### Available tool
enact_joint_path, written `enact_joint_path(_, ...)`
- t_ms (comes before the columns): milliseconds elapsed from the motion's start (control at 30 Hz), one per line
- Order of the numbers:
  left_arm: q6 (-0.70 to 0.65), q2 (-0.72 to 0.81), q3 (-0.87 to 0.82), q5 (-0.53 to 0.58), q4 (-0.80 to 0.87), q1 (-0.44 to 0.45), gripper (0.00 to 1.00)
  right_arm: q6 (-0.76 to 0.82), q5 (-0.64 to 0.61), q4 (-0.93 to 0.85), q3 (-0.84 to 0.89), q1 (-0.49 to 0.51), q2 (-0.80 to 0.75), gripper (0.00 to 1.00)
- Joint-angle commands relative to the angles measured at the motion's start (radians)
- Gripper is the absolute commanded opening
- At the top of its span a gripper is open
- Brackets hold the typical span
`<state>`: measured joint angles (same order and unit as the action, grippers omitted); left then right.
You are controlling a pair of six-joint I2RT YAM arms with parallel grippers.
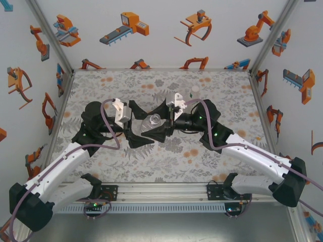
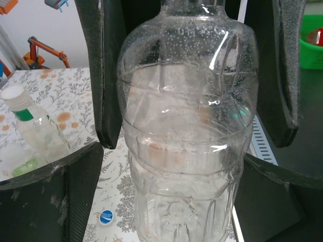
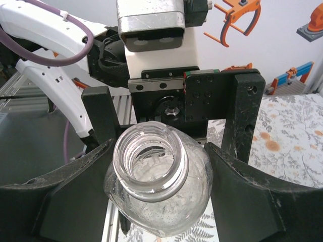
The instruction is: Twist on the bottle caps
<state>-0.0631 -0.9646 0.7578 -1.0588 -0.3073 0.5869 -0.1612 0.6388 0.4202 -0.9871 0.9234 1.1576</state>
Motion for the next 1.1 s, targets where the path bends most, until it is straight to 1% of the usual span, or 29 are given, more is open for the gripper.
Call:
enact_joint_path(0,0.026,0.003,0.01,0.0,-0.059,0.002,0.88,0.004,-0.013,0.058,-0.022,0.014,-0.002,0.43)
enact_joint_path(133,0.042,0.004,0.0,0.001,-0.087,0.002,0.86,0.033,-0.091,0.055,-0.009,0.02,-0.009,0.43)
enact_joint_path(300,0.047,-0.002,0.003,0.0,-0.087,0.001,0.76,0.039,-0.106,0.07,-0.001,0.02,-0.003,0.43)
enact_joint_path(333,0.048,-0.002,0.003,0.0,-0.087,0.002,0.76,0.038,-0.106,0.076,0.001,0.02,-0.003,0.43)
enact_joint_path(367,0.048,-0.002,0.003,0.0,-0.087,0.002,0.76,0.038,-0.108,0.082,0.003,0.019,-0.003,0.43)
enact_joint_path(400,0.05,-0.003,0.003,0.0,-0.087,0.002,0.79,0.037,-0.113,0.088,0.008,0.02,-0.003,0.43)
enact_joint_path(467,0.051,-0.005,0.005,0.0,-0.087,0.002,0.86,0.035,-0.12,0.101,0.01,0.02,-0.003,0.43)
enact_joint_path(567,0.052,-0.009,0.005,0.001,-0.084,0.002,0.86,0.029,-0.12,0.116,0.008,0.019,0.005,0.43)
enact_joint_path(667,0.051,-0.013,0.009,0.002,-0.079,0.001,0.78,0.015,-0.117,0.135,0.008,0.02,0.009,0.43)
enact_joint_path(867,0.042,-0.006,0.009,0.011,-0.073,0.0,0.59,0.017,-0.117,0.116,0.007,0.02,0.006,0.44)
enact_joint_path(933,0.039,-0.001,0.008,0.03,-0.066,-0.001,0.54,0.017,-0.126,0.099,0.007,0.02,-0.003,0.52)
enact_joint_path(1000,0.035,0.008,0.008,0.063,-0.055,-0.005,0.49,0.028,-0.144,0.064,0.001,0.02,-0.016,0.72)
enact_joint_path(1067,0.037,0.014,0.013,0.108,-0.032,-0.013,0.44,0.05,-0.166,0.012,-0.009,0.019,-0.037,0.79)
